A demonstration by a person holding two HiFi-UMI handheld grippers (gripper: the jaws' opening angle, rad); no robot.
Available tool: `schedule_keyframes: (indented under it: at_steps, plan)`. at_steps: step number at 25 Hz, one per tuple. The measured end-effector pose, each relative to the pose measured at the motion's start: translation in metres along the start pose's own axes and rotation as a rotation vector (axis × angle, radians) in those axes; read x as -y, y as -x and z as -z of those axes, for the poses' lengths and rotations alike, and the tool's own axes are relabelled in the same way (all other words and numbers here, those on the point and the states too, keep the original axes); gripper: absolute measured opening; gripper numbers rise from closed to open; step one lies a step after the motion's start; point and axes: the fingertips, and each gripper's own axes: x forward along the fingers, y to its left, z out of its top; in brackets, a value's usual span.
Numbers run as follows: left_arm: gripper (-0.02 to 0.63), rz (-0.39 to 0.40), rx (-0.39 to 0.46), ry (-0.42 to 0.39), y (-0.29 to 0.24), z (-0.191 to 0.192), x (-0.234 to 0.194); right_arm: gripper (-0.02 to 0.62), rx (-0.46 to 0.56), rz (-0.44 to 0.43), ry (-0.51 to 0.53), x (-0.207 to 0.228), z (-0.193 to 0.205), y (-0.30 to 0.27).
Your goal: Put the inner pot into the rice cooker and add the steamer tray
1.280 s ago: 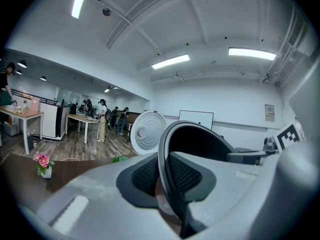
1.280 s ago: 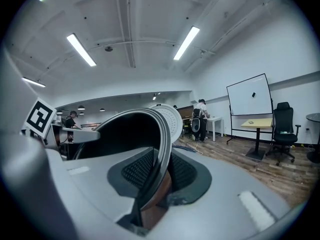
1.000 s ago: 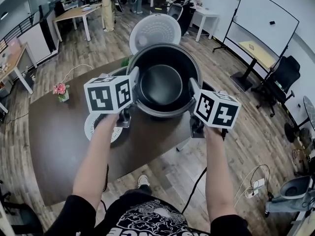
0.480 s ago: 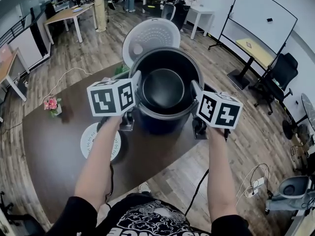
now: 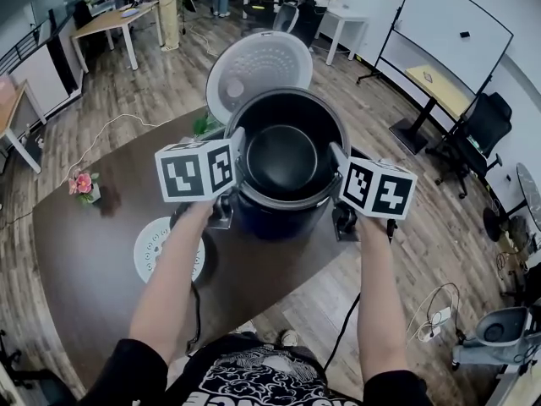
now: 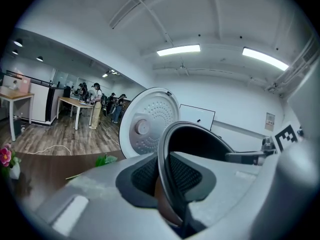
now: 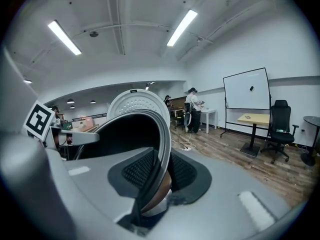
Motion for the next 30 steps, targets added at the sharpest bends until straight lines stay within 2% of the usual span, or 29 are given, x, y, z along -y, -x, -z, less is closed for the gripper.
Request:
schedule_keyframes:
  at_steps: [4, 13, 20, 30]
  plan:
    - [0.067, -0.033, -0.014, 0.007, -0.005, 0.003, 0.001, 0.084, -0.040, -0.030, -0.018, 0.007, 0.004, -0.009]
    - [0.067, -0.162, -0.052, 0.058, -0.023, 0.016, 0.006, 0.089, -0.190, -0.135, -0.029, 0.033, 0.015, -0.039]
    - [0.066, -0.268, -0.080, 0.116, -0.029, 0.037, -0.009, 0.089, -0.305, -0.219, -0.008, 0.035, 0.034, -0.072]
    - [0.067, -0.326, -0.113, 0.157, -0.039, 0.062, -0.018, 0.089, -0.377, -0.250, 0.022, 0.041, 0.055, -0.093]
